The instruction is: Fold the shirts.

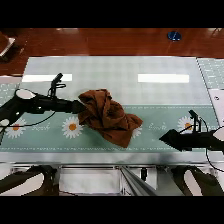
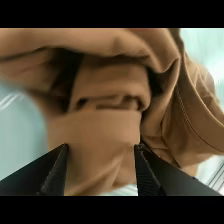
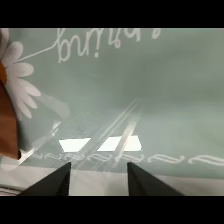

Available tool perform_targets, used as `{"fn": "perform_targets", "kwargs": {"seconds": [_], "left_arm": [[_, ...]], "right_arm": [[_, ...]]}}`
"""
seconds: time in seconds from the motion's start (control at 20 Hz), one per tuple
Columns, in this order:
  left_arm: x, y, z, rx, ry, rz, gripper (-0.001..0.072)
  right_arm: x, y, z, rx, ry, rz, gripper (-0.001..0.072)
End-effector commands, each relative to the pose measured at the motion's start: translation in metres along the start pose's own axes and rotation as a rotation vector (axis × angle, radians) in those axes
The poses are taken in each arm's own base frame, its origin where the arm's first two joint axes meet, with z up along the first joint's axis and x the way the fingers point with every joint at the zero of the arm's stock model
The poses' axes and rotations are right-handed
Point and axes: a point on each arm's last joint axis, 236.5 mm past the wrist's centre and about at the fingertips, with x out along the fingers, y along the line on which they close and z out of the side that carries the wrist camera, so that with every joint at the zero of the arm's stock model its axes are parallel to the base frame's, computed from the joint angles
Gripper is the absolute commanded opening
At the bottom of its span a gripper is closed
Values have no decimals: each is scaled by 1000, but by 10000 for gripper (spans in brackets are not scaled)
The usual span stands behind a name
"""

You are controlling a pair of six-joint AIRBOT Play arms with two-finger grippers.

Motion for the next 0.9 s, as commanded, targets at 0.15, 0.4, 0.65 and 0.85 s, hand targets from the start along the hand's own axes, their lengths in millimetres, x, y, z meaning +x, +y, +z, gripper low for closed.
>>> {"fn": "perform_targets", "kwargs": {"seconds": [0.15, 0.4, 0.65, 0.85], "left_arm": [[34, 3, -28, 91, 246, 23, 29], [24, -2, -10, 57, 218, 17, 22], [23, -6, -12, 57, 233, 4, 22], [23, -6, -12, 42, 233, 6, 22]], "right_arm": [[24, 35, -16, -54, 40, 60, 405], [66, 76, -46, -96, 145, 114, 405], [107, 99, -60, -81, 178, 130, 405], [129, 119, -57, -137, 192, 98, 405]]}}
